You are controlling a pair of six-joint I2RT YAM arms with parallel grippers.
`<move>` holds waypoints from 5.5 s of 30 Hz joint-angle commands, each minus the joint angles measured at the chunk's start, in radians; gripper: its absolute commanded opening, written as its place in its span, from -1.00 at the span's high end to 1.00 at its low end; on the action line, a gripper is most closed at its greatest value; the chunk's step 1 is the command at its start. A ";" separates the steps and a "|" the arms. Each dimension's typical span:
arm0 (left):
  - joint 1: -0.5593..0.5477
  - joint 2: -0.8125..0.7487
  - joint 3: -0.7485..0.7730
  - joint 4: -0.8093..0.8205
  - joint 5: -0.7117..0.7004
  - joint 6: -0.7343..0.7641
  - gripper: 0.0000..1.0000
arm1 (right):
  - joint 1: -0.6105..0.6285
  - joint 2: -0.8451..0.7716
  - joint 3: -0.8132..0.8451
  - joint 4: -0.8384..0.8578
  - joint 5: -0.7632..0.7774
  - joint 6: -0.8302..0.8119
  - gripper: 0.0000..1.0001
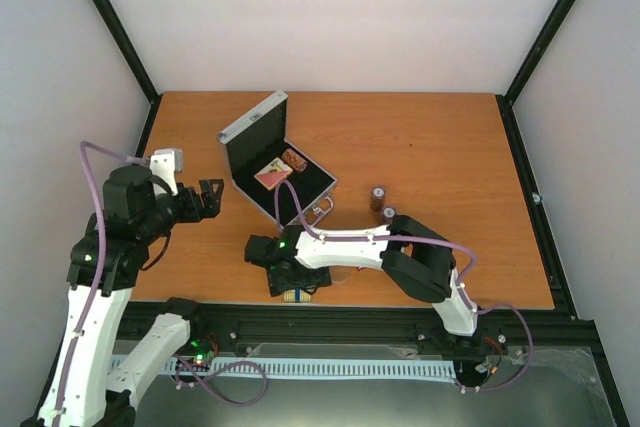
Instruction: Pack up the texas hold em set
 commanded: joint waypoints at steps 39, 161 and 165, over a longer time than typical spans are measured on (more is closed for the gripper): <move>0.001 0.000 -0.003 -0.033 -0.064 0.009 -1.00 | -0.462 0.144 0.520 0.168 0.019 0.155 0.95; 0.001 0.085 -0.030 -0.012 -0.061 0.015 -1.00 | -0.469 0.275 0.527 0.158 0.224 -0.805 -1.00; 0.001 0.087 -0.026 -0.015 -0.060 0.020 -0.99 | -0.469 0.244 0.549 0.149 0.171 -0.815 -1.00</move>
